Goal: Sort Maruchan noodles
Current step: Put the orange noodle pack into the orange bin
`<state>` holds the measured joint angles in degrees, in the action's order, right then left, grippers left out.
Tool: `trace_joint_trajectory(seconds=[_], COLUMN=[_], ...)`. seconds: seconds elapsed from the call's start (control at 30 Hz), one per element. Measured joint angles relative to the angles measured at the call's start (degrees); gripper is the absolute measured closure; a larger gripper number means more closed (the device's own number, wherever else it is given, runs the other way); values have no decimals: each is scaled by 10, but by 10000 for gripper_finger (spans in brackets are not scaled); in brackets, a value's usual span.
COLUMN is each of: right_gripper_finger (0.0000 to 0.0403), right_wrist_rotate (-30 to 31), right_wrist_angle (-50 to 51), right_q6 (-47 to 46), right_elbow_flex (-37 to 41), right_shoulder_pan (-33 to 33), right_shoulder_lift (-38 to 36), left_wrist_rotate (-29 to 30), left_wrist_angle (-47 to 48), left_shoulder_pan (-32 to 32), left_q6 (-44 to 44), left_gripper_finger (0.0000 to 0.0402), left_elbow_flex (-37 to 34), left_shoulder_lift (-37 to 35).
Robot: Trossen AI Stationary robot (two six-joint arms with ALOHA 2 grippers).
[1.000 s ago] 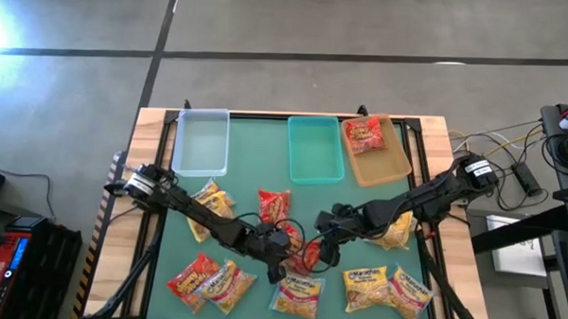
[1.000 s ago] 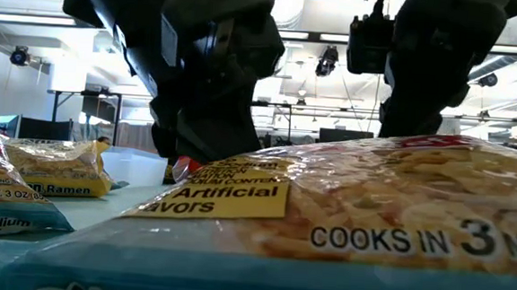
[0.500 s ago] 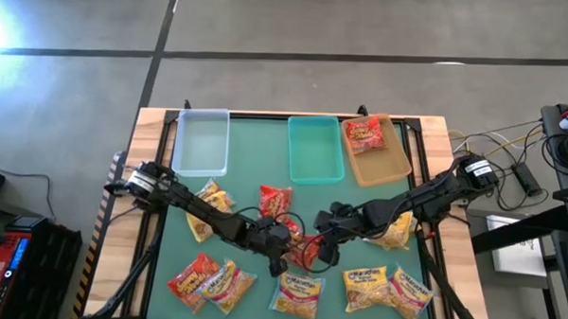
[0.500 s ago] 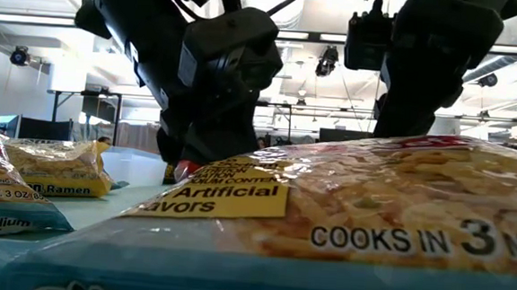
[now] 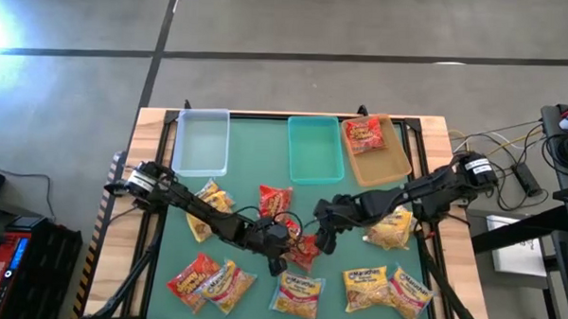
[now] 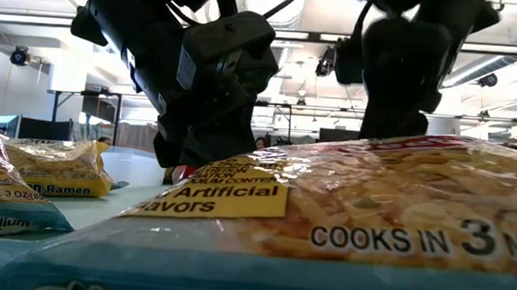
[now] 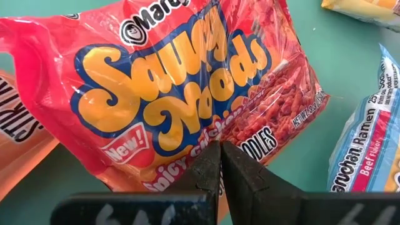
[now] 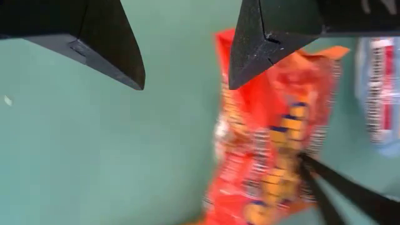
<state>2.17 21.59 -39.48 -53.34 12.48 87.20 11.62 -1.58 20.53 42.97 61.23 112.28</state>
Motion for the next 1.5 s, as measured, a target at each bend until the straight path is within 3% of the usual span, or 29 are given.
trace_joint_trajectory(seconds=[0.17,0.37,0.63,0.87,1.17,1.33,1.5], right_gripper_finger=[160,127,115,115,115,115,115], right_wrist_rotate=[-65,-117,-168,-166,-159,-88,-83], right_wrist_angle=[7,-6,-140,-220,-408,-414,-413], right_q6=[2,87,109,87,-7,-41,-42], right_elbow_flex=[2,4,44,104,165,168,166], right_shoulder_pan=[-37,-43,-45,-54,-54,-43,-41], right_shoulder_lift=[0,0,0,0,2,2,2], left_wrist_rotate=[0,10,29,35,60,86,112], left_wrist_angle=[0,1,-2,-6,-6,-7,-5], left_shoulder_pan=[0,0,0,0,-1,-1,-2], left_q6=[0,-4,-4,-4,-4,-4,-4], left_gripper_finger=[402,402,402,402,402,402,402], left_elbow_flex=[0,-1,-2,-3,-3,-3,-4], left_shoulder_lift=[0,1,1,2,2,3,3])
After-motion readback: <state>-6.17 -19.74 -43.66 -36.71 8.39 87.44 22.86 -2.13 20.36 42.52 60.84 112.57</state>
